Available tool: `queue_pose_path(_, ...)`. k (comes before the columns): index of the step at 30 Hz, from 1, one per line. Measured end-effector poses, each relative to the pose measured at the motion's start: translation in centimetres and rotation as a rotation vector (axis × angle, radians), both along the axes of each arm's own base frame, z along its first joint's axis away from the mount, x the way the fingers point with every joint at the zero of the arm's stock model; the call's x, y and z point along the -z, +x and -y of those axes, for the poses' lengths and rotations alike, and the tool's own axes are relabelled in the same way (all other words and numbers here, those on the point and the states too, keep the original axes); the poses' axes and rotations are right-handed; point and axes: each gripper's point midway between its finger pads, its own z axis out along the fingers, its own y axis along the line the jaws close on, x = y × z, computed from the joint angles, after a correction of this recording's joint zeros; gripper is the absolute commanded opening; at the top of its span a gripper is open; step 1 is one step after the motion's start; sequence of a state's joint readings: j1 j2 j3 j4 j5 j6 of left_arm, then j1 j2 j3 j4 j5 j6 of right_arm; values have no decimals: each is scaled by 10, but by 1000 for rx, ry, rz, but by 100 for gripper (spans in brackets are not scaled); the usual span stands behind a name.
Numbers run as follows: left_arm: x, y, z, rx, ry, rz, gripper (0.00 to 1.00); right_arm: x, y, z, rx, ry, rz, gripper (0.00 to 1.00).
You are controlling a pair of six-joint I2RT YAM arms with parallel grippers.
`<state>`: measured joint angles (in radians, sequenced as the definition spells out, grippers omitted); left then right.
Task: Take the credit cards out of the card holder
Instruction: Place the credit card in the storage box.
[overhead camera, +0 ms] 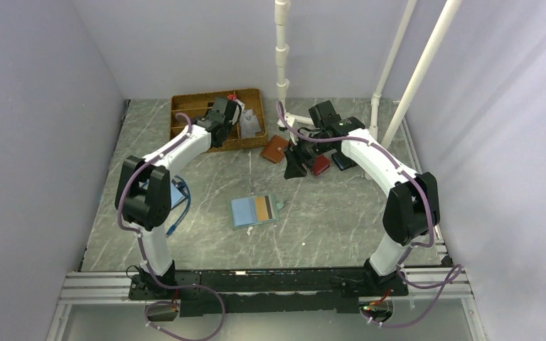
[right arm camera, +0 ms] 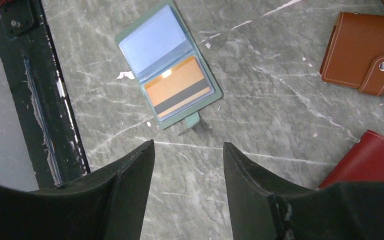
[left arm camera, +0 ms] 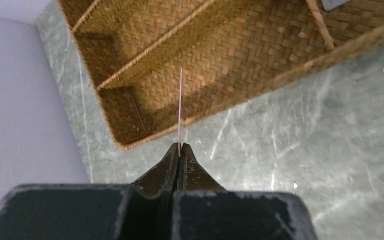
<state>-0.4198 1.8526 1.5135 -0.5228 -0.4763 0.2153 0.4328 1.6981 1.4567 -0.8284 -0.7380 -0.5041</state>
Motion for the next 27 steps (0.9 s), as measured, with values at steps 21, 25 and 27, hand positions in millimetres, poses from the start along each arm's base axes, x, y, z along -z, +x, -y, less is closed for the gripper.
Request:
queue_pose_path(21, 17, 47, 12, 191, 145, 103, 0, -1, 5, 6, 20, 8, -4, 54)
queue_pose_path(25, 20, 48, 13, 198, 149, 105, 0, -1, 5, 6, 18, 14, -7, 54)
queue_pose_path(27, 22, 51, 14, 201, 153, 109, 0, -2, 4, 5, 16, 18, -9, 54)
